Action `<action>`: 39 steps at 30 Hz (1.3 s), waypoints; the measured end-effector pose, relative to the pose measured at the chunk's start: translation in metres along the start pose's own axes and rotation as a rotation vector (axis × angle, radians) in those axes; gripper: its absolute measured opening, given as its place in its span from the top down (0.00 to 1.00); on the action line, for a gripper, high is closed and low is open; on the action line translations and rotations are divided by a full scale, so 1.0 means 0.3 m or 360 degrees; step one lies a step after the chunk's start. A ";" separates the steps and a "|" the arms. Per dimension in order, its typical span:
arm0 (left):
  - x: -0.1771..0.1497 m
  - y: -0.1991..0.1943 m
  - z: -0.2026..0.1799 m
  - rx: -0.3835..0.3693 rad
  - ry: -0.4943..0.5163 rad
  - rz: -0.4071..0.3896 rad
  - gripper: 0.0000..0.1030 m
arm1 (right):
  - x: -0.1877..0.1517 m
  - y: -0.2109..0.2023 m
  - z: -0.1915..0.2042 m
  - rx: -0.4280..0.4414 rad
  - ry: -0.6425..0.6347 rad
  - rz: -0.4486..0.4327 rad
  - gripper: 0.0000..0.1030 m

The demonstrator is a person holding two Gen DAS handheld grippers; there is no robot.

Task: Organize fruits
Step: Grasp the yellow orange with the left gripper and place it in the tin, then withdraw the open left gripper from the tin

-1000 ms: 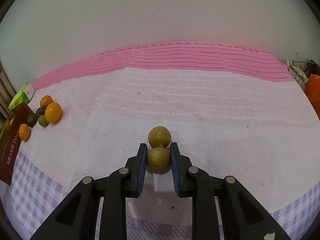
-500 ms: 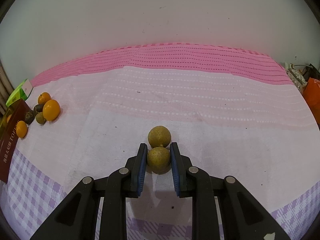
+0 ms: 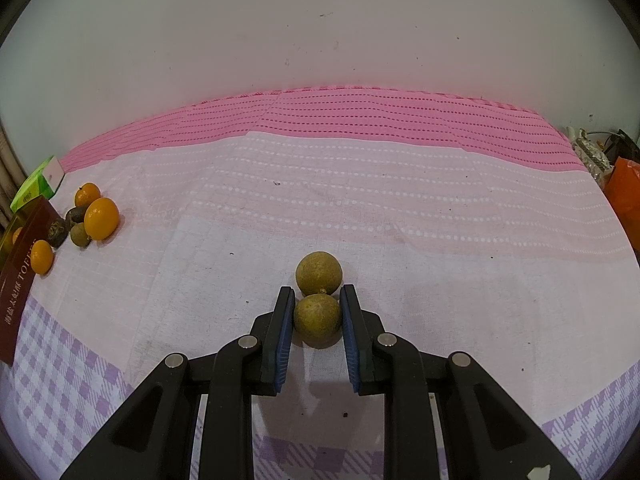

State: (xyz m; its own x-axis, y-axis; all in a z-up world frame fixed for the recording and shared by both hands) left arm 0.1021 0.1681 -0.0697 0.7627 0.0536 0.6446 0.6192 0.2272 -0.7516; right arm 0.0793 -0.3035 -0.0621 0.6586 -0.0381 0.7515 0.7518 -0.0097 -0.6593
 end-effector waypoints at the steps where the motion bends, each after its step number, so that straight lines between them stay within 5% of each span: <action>1: 0.000 0.002 0.002 0.0000 -0.0001 0.0001 0.56 | 0.000 0.000 0.000 0.0001 0.0001 0.0000 0.80; 20: 0.006 -0.038 0.001 -0.0016 -0.0006 -0.0049 0.55 | -0.001 -0.002 0.008 -0.0018 -0.0018 0.0002 0.80; 31: 0.008 -0.233 0.044 -0.0088 -0.0223 -0.0061 0.48 | -0.006 -0.015 0.008 -0.0015 -0.0011 0.0003 0.80; 39: -0.115 -0.414 -0.039 -0.0074 -0.0083 -0.0144 0.47 | -0.022 -0.105 -0.004 0.0113 0.0178 -0.0015 0.80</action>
State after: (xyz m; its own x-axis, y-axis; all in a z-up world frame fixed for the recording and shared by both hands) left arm 0.0010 0.1265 -0.0003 0.6931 0.0856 0.7157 0.6942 0.1878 -0.6948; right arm 0.0513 -0.3043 -0.0463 0.6470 -0.1494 0.7477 0.7607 0.0603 -0.6462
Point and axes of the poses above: each gripper's, at about its wrist camera, not at the fingertips, and y roughly the way its jaws point, z to its left, x to its top, the point moved 2 cm from there along y, roughly the way its jaws point, and after that the axes turned 9 degrees about -z, right-handed, at the moved point
